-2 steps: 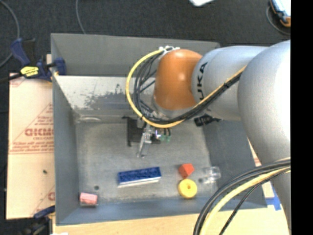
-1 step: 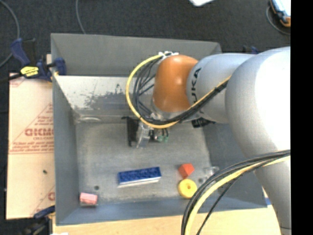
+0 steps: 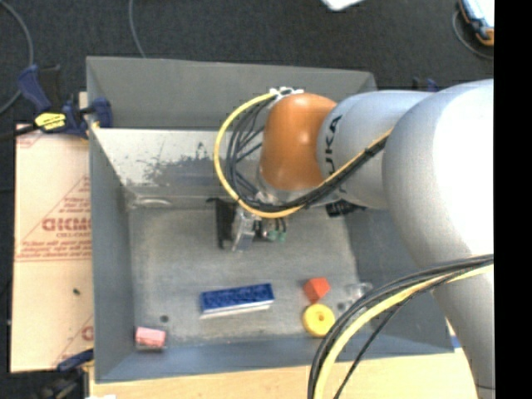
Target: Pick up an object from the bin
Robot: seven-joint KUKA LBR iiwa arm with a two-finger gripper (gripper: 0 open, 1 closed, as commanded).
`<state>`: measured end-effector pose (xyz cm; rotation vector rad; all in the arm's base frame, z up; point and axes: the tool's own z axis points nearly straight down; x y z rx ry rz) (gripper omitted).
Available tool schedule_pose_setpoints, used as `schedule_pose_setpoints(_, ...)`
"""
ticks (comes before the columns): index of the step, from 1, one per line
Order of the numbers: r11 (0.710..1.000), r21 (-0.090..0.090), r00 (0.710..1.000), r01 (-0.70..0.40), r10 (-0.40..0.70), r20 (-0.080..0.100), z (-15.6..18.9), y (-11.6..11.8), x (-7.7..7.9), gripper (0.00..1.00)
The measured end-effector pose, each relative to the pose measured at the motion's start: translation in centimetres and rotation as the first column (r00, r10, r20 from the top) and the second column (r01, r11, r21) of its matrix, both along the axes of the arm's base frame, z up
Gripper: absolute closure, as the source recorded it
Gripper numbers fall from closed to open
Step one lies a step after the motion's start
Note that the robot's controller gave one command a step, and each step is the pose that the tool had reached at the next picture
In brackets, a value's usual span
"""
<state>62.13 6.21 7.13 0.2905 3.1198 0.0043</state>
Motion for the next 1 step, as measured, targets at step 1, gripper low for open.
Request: schedule_pose_setpoints(1,1.0,0.001,1.0,-0.018,0.018,0.009,6.69,0.2,1.13,1.0)
